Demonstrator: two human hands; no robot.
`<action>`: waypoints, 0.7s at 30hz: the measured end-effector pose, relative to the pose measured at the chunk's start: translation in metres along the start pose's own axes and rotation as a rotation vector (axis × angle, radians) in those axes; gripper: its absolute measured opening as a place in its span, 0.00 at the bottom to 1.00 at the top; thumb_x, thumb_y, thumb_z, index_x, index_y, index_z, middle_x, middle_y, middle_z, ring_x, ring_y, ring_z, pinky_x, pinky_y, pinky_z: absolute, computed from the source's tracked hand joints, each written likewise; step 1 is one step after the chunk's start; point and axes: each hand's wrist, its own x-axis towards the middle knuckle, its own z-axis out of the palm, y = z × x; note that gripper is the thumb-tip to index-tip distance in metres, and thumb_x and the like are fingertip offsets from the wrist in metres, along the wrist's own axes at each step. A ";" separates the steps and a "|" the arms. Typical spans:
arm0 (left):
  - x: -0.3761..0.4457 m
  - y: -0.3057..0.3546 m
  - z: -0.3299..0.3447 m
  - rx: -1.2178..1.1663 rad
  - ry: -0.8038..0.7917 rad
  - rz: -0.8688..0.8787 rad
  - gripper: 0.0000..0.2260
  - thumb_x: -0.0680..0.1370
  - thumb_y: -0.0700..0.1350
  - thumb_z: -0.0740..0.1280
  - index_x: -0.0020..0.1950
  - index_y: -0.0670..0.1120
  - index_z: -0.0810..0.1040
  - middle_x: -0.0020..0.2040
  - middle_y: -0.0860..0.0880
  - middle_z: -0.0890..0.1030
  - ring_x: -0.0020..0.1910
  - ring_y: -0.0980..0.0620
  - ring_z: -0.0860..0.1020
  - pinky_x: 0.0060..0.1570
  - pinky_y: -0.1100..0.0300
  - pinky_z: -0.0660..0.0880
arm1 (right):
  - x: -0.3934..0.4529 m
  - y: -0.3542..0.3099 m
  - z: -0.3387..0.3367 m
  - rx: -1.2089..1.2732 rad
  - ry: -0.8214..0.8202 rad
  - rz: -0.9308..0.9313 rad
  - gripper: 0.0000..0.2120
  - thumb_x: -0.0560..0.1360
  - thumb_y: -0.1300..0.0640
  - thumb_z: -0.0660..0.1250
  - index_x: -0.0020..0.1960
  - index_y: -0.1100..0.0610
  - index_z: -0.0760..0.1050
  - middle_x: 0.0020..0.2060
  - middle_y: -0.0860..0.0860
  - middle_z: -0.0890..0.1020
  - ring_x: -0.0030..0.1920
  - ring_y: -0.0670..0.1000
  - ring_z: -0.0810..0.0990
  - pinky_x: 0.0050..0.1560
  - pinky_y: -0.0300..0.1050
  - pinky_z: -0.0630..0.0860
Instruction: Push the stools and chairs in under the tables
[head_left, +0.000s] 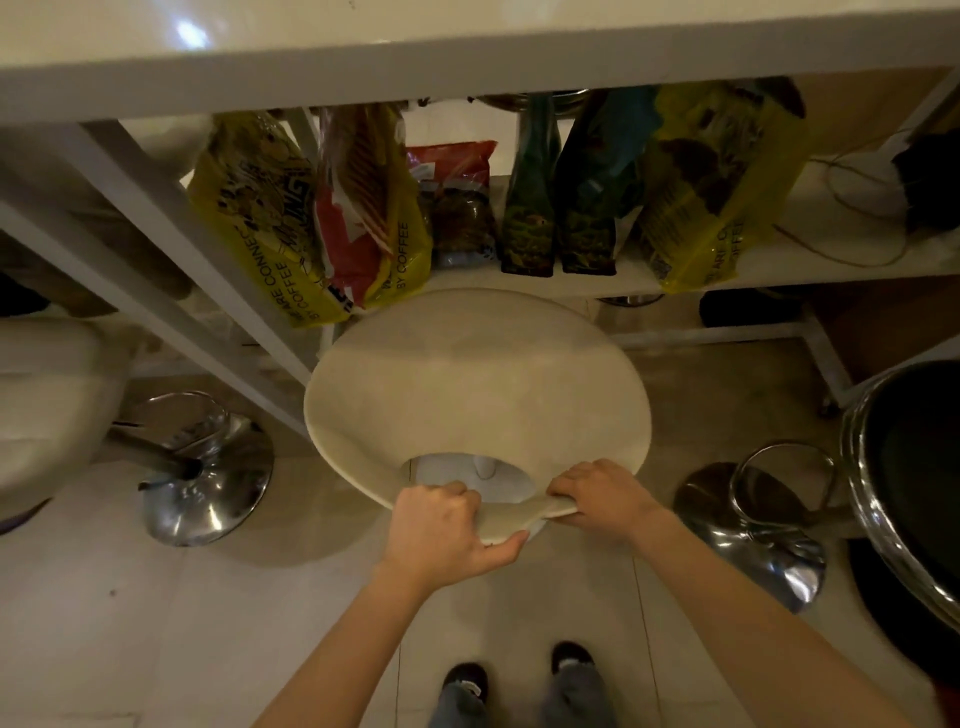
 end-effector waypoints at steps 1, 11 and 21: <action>0.000 0.007 0.002 0.005 0.000 -0.024 0.27 0.64 0.68 0.60 0.19 0.46 0.69 0.17 0.51 0.69 0.15 0.51 0.66 0.20 0.66 0.55 | 0.000 0.006 -0.001 -0.008 -0.010 -0.008 0.18 0.76 0.40 0.58 0.57 0.51 0.75 0.54 0.50 0.80 0.56 0.53 0.76 0.54 0.48 0.68; 0.006 0.044 0.016 -0.004 0.014 -0.179 0.27 0.65 0.69 0.59 0.20 0.46 0.72 0.19 0.51 0.71 0.16 0.51 0.69 0.19 0.64 0.57 | 0.002 0.039 -0.013 -0.063 -0.063 -0.073 0.17 0.76 0.40 0.59 0.55 0.51 0.75 0.53 0.51 0.81 0.55 0.53 0.77 0.55 0.47 0.65; 0.009 0.047 0.005 0.039 -0.078 -0.140 0.24 0.64 0.67 0.59 0.22 0.48 0.73 0.21 0.51 0.72 0.19 0.51 0.71 0.22 0.68 0.54 | -0.004 0.026 -0.024 -0.084 -0.150 0.070 0.19 0.76 0.49 0.64 0.62 0.58 0.68 0.60 0.57 0.76 0.61 0.56 0.72 0.60 0.49 0.65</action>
